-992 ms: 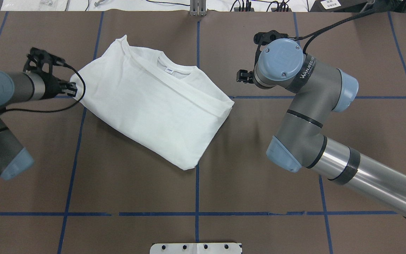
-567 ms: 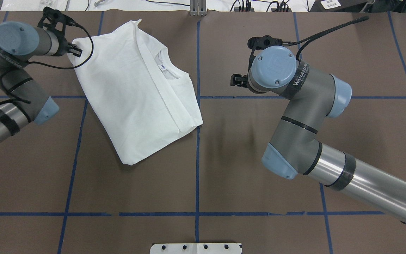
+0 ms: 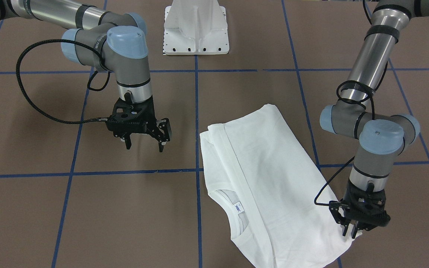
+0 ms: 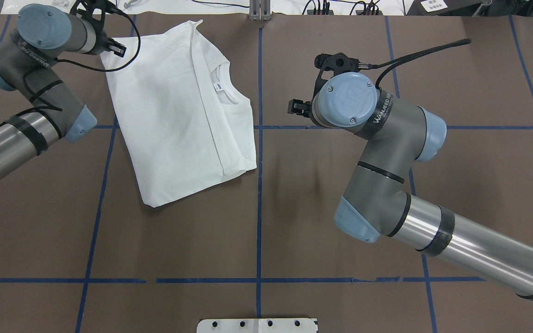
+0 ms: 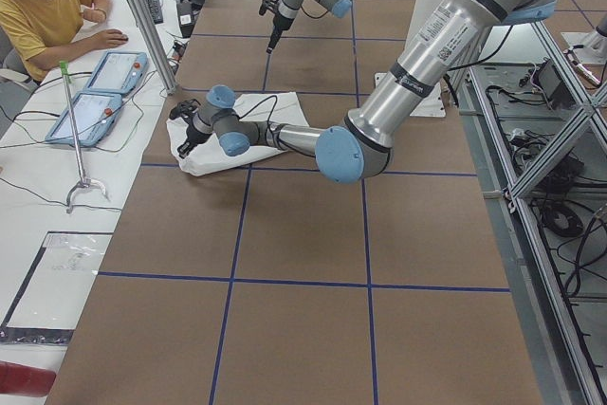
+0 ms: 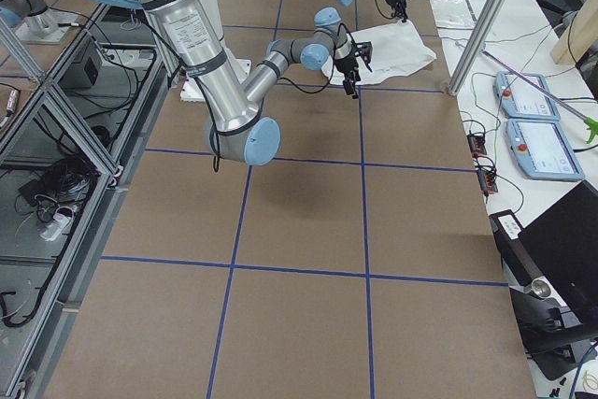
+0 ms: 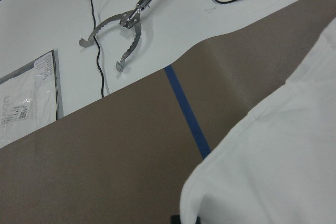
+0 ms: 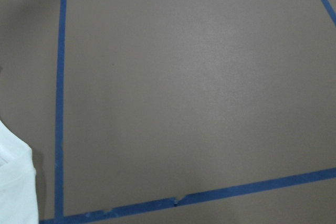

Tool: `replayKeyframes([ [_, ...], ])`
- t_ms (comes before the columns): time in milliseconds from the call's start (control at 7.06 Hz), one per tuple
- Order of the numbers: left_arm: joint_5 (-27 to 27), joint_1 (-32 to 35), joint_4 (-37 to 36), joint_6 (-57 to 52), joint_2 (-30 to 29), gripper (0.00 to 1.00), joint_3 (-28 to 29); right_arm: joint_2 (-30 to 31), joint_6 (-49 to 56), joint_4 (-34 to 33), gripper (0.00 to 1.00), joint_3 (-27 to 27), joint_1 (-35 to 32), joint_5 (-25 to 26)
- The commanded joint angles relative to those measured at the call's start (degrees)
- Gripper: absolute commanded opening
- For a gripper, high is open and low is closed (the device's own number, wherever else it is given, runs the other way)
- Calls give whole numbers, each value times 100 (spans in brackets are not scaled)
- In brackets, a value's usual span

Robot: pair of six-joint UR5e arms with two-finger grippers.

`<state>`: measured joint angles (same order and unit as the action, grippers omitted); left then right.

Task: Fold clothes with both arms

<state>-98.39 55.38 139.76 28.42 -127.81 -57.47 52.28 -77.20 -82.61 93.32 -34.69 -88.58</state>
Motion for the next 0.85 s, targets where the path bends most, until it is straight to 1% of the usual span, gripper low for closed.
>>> replayKeyframes([
  [0, -417, 17, -1, 40, 562, 100, -815, -725, -985, 522, 98, -1125, 154, 452],
  [142, -418, 26, 7, 84, 669, 100, -984, -1111, -1059, 1319, 97, -2115, 234, 673],
  [283, -418, 26, 7, 94, 818, 100, -1124, -1533, -1277, 1597, 95, -2839, 313, 789],
  [425, -418, 26, 16, 259, 950, 100, -1256, -1842, -1306, 1660, 94, -3342, 418, 999],
  [567, -409, 26, 16, 435, 986, 100, -1275, -2053, -1271, 1992, 91, -3765, 445, 1018],
  [709, -409, 26, 16, 480, 1012, 100, -1275, -2195, -1227, 2151, 87, -4004, 454, 1018],
])
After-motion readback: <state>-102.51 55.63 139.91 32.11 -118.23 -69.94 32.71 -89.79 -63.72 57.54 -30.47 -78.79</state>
